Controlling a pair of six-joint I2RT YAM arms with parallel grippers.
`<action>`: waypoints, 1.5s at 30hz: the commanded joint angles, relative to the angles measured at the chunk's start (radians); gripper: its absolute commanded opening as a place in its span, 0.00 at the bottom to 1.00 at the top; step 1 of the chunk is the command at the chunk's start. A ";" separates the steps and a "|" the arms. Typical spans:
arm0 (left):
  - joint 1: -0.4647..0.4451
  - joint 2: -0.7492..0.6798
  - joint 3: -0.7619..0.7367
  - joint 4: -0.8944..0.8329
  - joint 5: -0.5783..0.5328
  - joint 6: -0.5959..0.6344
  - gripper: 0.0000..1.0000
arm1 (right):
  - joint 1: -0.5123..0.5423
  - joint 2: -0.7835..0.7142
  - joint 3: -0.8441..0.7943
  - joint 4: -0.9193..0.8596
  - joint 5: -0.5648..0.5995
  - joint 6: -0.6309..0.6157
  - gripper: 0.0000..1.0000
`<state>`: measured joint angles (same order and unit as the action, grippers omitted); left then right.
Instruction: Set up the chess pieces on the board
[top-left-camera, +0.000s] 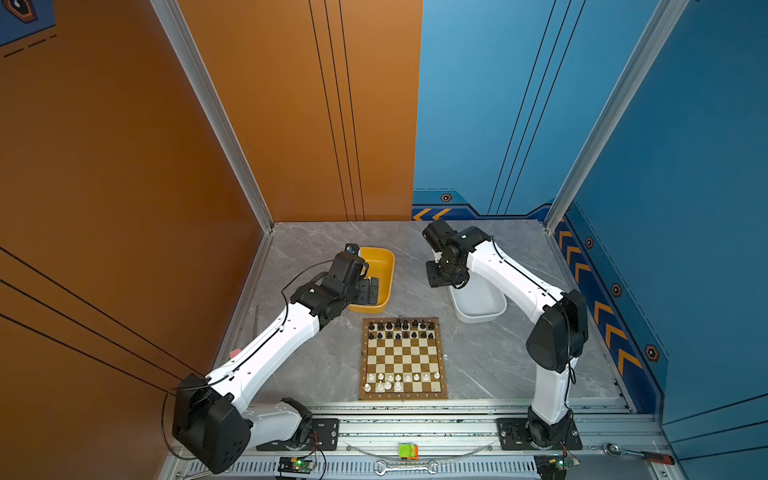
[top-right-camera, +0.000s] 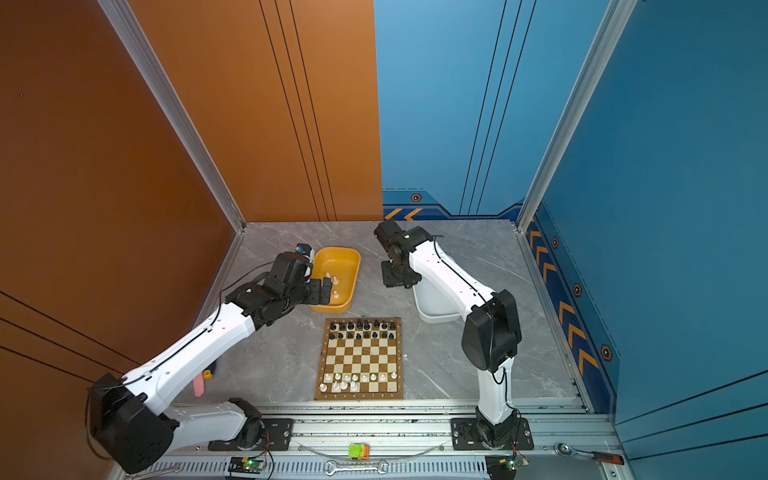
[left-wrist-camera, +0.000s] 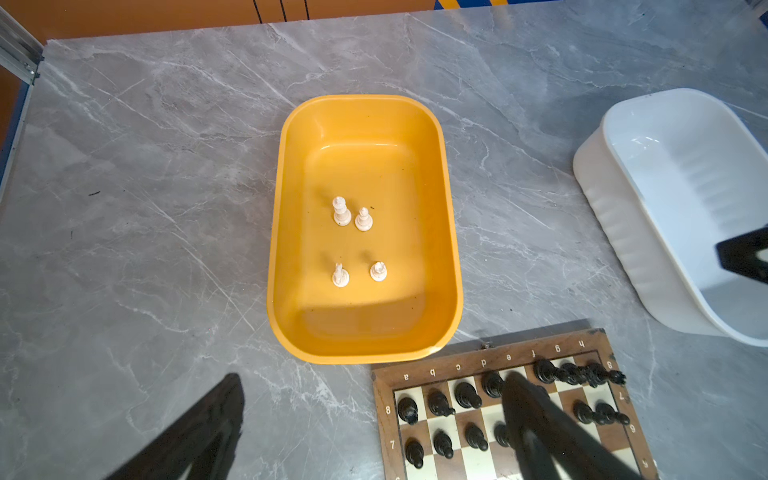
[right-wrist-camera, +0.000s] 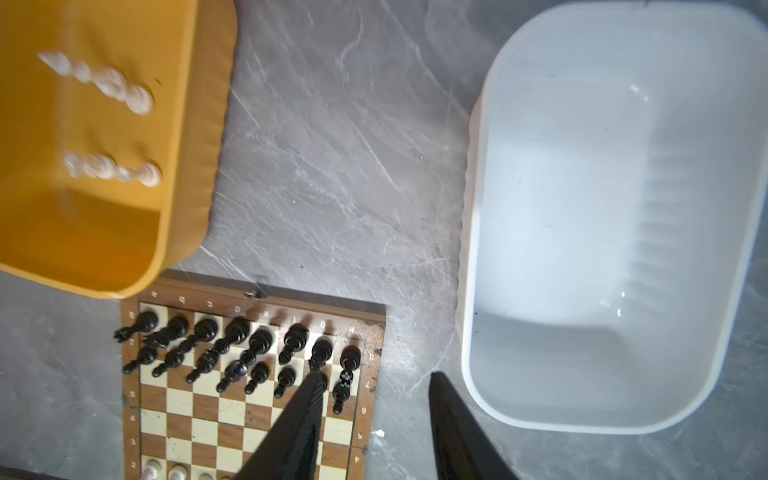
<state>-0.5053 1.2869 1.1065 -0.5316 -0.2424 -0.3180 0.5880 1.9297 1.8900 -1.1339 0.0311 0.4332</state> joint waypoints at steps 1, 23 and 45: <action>0.014 0.049 0.061 -0.011 -0.035 0.016 0.98 | -0.024 -0.018 0.067 -0.073 0.012 -0.038 0.47; 0.042 0.187 0.069 -0.077 -0.069 -0.100 0.99 | -0.105 0.024 -0.003 -0.041 -0.084 -0.098 0.45; 0.125 0.271 0.160 -0.090 -0.081 -0.114 0.99 | -0.228 0.271 -0.011 0.070 -0.170 -0.089 0.41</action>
<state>-0.4023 1.5433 1.2324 -0.5968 -0.3042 -0.4206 0.3508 2.1853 1.8580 -1.0878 -0.1108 0.3328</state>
